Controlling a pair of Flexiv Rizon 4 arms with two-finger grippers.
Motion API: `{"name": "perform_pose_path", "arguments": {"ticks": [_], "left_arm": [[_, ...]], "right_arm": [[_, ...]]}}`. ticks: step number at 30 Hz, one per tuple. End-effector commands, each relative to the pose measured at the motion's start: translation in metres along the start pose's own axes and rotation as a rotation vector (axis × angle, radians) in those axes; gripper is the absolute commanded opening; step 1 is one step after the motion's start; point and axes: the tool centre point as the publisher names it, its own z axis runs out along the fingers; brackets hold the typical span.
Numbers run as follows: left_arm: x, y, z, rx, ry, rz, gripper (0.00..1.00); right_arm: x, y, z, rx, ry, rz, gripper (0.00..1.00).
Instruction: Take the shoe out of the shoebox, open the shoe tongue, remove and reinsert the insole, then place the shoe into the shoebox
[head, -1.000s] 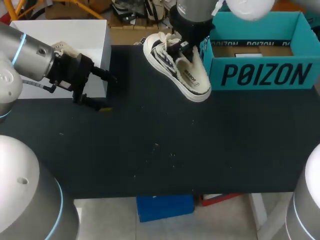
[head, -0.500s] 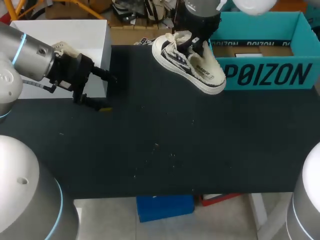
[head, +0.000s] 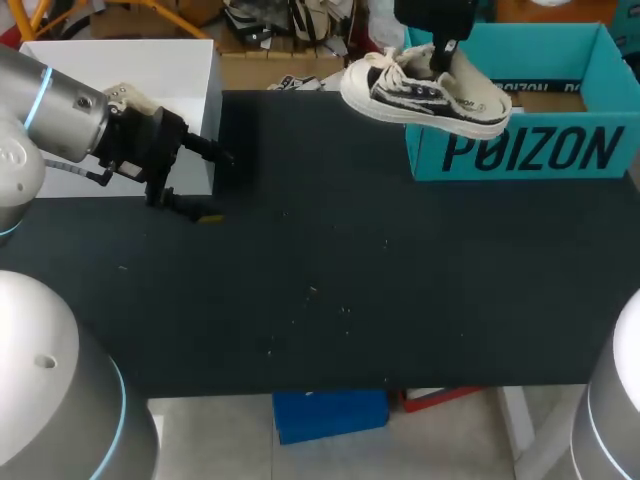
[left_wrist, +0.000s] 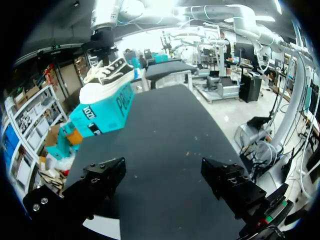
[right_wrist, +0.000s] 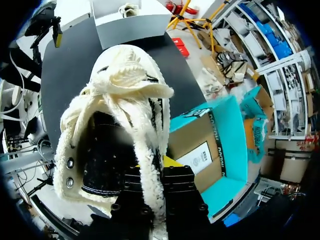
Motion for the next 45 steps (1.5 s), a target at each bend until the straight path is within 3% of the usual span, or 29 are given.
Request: {"name": "perform_pose_path", "arguments": {"ticks": [1, 14, 23, 33, 45], "left_arm": [[0.001, 0.000, 0.001, -0.002, -0.003, 0.001, 1.00], [0.001, 0.000, 0.001, -0.002, -0.003, 0.001, 1.00], [0.001, 0.000, 0.001, -0.002, -0.003, 0.001, 1.00], [0.001, 0.000, 0.001, -0.002, -0.003, 0.001, 1.00], [0.001, 0.000, 0.001, -0.002, -0.003, 0.001, 1.00]], "right_arm": [[-0.003, 0.007, -0.009, 0.040, 0.019, -0.019, 0.00], [-0.006, 0.004, -0.003, 0.052, 0.012, -0.004, 0.00], [-0.030, -0.030, 0.003, 0.137, -0.021, -0.063, 0.00], [-0.059, -0.053, 0.015, 0.094, -0.036, -0.210, 0.00], [-0.118, -0.101, 0.013, 0.106, -0.062, -0.308, 0.00]]}}
